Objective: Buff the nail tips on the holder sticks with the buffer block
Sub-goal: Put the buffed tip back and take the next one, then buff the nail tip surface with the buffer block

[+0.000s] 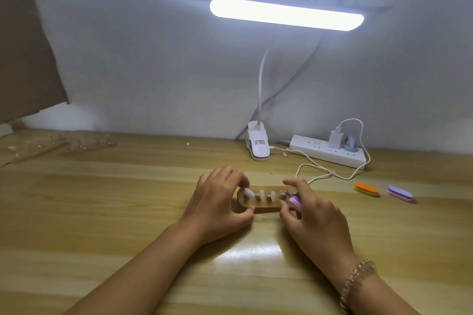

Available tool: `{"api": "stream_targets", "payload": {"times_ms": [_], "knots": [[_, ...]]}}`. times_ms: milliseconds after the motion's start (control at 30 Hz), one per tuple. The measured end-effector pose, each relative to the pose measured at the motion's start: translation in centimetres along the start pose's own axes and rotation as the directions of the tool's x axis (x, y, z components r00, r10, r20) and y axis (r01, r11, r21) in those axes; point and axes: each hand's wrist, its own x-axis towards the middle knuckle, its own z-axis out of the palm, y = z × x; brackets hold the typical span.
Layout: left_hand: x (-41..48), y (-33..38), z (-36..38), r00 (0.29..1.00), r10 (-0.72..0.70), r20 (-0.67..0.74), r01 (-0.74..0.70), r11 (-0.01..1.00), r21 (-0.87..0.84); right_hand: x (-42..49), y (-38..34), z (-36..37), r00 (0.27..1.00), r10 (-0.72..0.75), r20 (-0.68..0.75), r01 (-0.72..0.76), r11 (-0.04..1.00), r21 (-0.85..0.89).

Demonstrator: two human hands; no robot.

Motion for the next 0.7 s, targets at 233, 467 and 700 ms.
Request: {"api": "stream_targets", "payload": {"times_ms": [233, 467, 700], "knots": [[0.01, -0.09, 0.05, 1.0, -0.003, 0.019, 0.003, 1.0, 0.0, 0.04, 0.17, 0.04, 0.999, 0.034, 0.005, -0.034, 0.999, -0.028], [0.08, -0.31, 0.26, 0.999, -0.053, 0.011, 0.054, 0.998, -0.044, 0.11, 0.21, -0.07, 0.998, 0.062, 0.013, -0.062, 0.998, -0.023], [0.59, -0.96, 0.38, 0.959, -0.282, 0.038, 0.285, 0.951, -0.118, 0.08, 0.13, 0.03, 0.999, 0.035, 0.03, -0.034, 0.999, -0.01]]}}
